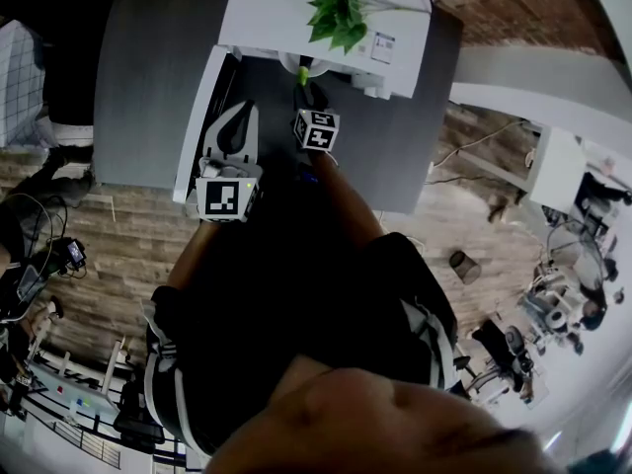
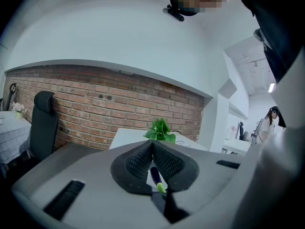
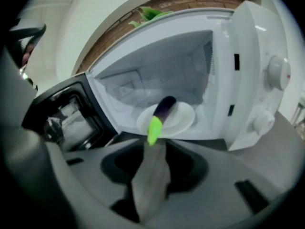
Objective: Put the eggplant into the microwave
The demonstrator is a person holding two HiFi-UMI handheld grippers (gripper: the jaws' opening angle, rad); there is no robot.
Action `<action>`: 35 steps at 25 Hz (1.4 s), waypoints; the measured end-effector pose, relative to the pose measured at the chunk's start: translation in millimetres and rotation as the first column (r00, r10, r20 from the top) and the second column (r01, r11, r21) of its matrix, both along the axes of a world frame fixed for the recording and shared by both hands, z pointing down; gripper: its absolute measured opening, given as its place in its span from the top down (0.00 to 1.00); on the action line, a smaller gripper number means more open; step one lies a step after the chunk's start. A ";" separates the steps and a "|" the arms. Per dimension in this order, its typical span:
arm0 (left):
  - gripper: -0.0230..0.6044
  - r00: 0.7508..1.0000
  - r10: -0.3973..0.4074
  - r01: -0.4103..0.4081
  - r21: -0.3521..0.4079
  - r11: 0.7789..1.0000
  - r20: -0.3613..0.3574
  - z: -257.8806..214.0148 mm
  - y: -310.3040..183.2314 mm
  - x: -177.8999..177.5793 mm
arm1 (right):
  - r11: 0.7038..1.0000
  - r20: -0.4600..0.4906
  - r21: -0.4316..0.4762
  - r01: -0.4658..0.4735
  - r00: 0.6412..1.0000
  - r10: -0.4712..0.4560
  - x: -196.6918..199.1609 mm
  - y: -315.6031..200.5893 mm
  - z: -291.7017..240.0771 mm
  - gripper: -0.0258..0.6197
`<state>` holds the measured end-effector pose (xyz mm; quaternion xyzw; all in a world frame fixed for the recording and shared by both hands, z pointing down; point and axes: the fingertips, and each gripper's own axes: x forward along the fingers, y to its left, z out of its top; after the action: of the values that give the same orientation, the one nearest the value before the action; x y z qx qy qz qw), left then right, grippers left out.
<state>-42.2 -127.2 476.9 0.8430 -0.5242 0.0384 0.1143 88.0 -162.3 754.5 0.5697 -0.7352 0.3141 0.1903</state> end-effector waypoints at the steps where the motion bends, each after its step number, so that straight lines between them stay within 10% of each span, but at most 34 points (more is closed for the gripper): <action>1: 0.91 1.000 -0.001 0.001 -0.004 1.000 0.000 0.8 -0.5 -0.3 | 1.000 -0.006 -0.003 0.001 1.000 -0.001 -0.2 -1.5 1.9 0.70; 35: 0.91 1.000 -0.027 0.027 -0.036 0.999 -0.008 9.9 -12.7 -9.8 | 1.000 -0.051 0.002 0.016 0.999 -0.016 -5.2 -69.5 8.9 0.72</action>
<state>-52.0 -139.9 486.8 0.8340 -0.5341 0.0425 0.1322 82.8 -231.7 763.4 0.5720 -0.7349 0.2973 0.2108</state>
